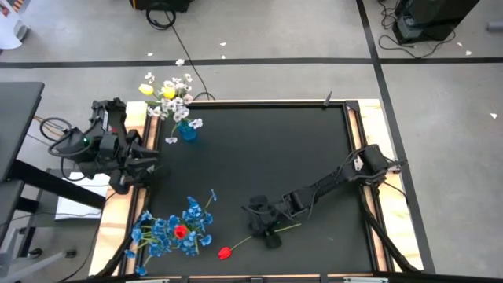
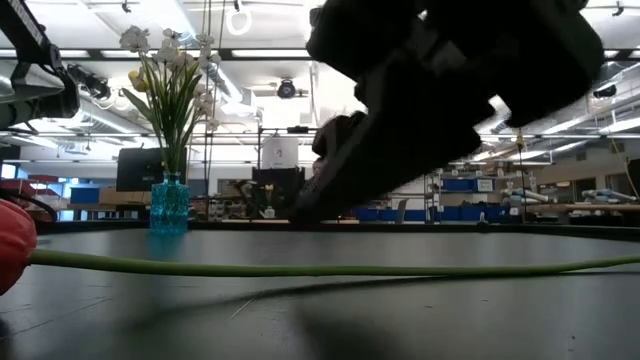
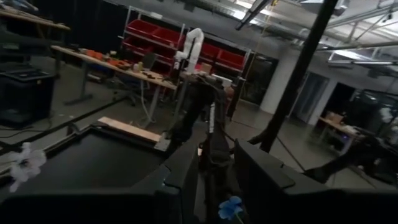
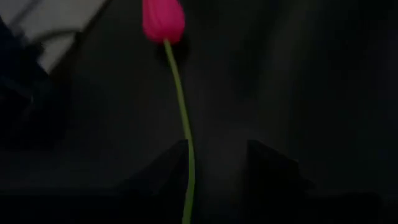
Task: Sort flowers into vase by color
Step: Put the red flower into the transparent vase
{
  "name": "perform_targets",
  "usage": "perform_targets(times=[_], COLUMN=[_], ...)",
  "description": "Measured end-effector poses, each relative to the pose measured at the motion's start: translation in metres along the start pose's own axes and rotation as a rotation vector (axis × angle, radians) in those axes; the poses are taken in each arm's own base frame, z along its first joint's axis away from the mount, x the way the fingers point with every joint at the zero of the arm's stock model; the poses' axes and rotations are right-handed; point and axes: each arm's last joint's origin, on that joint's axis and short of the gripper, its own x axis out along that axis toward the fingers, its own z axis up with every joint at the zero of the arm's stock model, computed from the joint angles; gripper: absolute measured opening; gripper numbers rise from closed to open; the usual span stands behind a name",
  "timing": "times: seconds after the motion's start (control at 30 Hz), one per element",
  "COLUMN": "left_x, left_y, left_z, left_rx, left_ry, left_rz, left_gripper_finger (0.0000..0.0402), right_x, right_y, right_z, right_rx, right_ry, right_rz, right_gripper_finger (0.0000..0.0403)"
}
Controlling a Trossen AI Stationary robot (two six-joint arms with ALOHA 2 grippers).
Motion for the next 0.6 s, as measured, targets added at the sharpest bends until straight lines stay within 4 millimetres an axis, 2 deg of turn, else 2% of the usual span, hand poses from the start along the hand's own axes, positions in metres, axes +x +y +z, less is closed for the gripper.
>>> perform_targets(times=[0.13,0.4,0.5,0.6], left_x=[0.000,0.000,0.000,0.000], left_y=[0.001,0.002,0.002,0.002], left_z=[-0.001,-0.001,-0.001,-0.001], left_rx=[0.014,0.019,0.020,0.021], left_ry=[0.002,0.004,0.004,0.004], left_rz=[0.050,0.078,0.081,0.084], left_gripper_finger=[0.0112,0.0112,0.0112,0.0112], right_x=[0.012,0.038,0.042,0.042], right_y=[-0.002,0.001,0.001,0.001], right_z=[-0.009,0.001,0.002,0.001], right_rx=[-0.089,-0.199,-0.228,-0.232], right_ry=[0.038,0.027,0.039,0.050], right_rz=[0.015,0.036,0.038,0.054], right_gripper_finger=[0.0171,0.0167,0.0144,0.0098])
